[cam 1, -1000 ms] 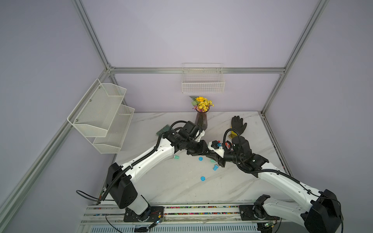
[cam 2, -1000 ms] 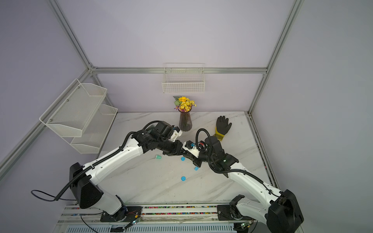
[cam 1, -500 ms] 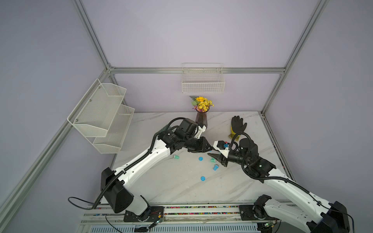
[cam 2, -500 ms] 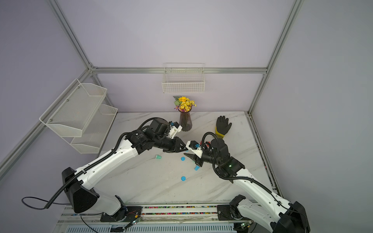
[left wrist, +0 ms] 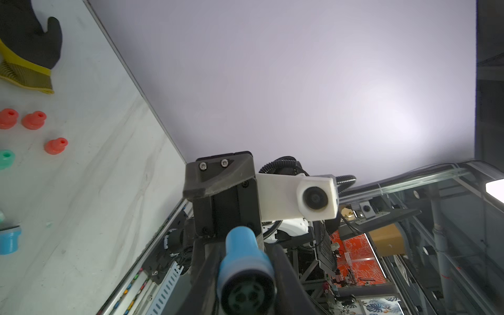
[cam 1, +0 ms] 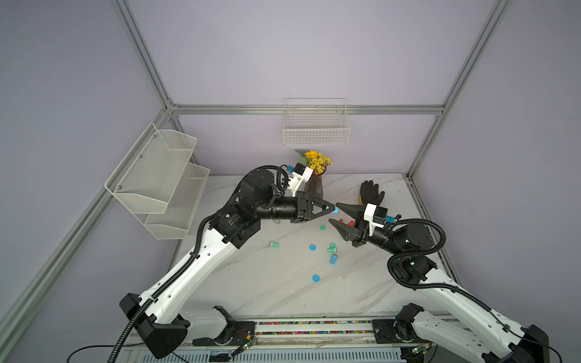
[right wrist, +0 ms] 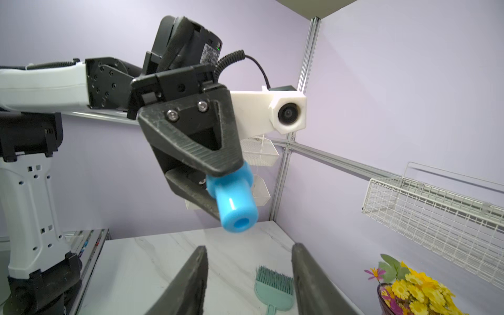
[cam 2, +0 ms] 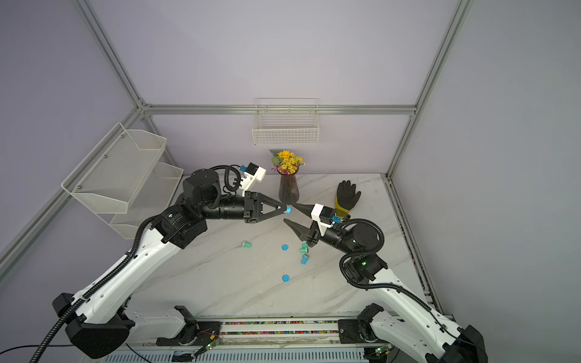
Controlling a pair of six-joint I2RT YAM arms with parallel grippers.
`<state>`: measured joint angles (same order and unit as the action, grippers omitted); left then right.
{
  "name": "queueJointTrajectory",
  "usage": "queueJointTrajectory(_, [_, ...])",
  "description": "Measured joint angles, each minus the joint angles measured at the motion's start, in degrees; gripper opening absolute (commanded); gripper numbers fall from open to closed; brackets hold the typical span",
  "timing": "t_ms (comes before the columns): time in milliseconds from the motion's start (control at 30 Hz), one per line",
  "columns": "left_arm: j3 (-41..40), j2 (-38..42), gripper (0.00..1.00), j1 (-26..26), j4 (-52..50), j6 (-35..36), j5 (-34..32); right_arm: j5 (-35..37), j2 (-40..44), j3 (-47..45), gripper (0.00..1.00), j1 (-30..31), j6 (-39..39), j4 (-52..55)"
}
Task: Close the stamp cap
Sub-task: Pick up the stamp from the center of the board.
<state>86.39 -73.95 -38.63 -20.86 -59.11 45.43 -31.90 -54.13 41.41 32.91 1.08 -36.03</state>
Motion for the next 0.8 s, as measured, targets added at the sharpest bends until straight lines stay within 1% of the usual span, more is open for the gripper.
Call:
queueJointTrajectory(100, [0.26,0.04,0.16,0.0,1.55,-1.66,1.77,-2.1,-2.43,1.7,0.5,0.0,-3.45,-5.33])
queueJointTrajectory(267, [0.42,0.07,0.15,0.11,2.58,-3.02,3.13,-5.42,-4.68,3.61,0.39,0.0,-7.58,-11.08])
queueJointTrajectory(400, [0.42,0.11,0.15,0.11,3.54,-3.78,3.69,-6.78,-4.87,4.24,0.31,0.0,-8.79,-12.0])
queueJointTrajectory(467, [0.39,0.13,0.15,0.15,3.98,-4.35,3.87,-7.08,-4.87,4.48,0.3,0.0,-8.79,-11.98])
queueJointTrajectory(533, [0.39,0.13,0.14,0.15,4.28,-4.83,4.04,-7.45,-4.87,4.68,0.26,0.0,-8.74,-11.89])
queueJointTrajectory(633, [0.35,0.13,0.14,0.22,4.98,-5.25,4.28,-7.91,-4.98,5.11,0.24,0.0,-8.72,-11.76])
queueJointTrajectory(700, [0.33,0.15,0.15,0.26,5.49,-5.7,4.55,-8.26,-5.05,5.42,0.14,0.0,-8.61,-11.65])
queueJointTrajectory(800, [0.17,0.15,0.22,0.33,5.9,-6.1,4.79,-8.7,-5.07,5.68,0.03,0.0,-8.76,-11.43])
